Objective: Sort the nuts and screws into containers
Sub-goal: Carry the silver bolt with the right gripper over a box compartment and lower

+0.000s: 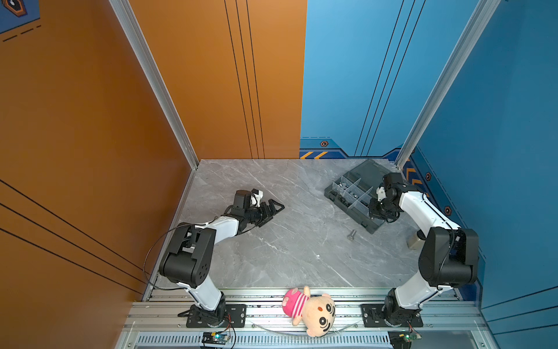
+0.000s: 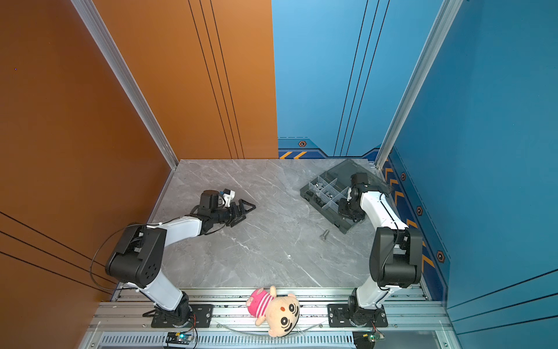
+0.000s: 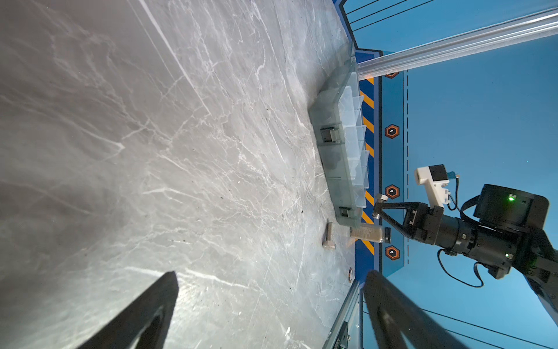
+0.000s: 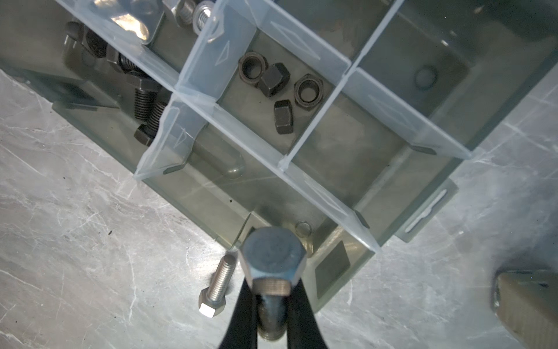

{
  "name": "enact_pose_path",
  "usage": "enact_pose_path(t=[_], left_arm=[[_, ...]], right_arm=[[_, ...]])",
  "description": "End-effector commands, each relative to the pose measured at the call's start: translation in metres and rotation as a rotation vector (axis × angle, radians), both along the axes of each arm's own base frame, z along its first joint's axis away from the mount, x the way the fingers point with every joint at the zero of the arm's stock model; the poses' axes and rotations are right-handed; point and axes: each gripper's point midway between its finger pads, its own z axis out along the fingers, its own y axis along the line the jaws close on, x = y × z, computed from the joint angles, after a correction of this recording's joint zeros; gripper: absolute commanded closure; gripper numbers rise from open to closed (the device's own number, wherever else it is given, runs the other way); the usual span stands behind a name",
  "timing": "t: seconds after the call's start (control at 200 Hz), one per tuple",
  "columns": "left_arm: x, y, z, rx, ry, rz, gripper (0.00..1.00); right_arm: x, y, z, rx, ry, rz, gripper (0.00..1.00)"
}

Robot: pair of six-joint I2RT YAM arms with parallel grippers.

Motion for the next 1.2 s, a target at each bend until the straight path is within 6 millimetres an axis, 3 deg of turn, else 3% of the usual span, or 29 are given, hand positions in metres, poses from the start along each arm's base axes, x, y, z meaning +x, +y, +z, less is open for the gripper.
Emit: enact_pose_path(t=[0.0,0.441,0.661,1.196], left_arm=[[0.005,-0.002,0.005,-0.007,-0.024,-0.016,0.02],[0.006,-0.008,0.004,-0.006,-0.023,-0.027,0.02],[0.006,-0.012,0.002,-0.006,-0.020,-0.039,0.02],[0.005,-0.012,0.005,-0.005,-0.027,-0.037,0.02]], right_arm=[[0.003,-0.008,-0.006,-0.019,0.006,-0.011,1.00],[0.005,0.007,-0.001,-0.155,-0.040,0.337,1.00],[0.019,0.016,0.005,-0.217,-0.118,0.455,1.00],[0.022,0.014,-0.027,-0.280,-0.024,0.543,0.98]])
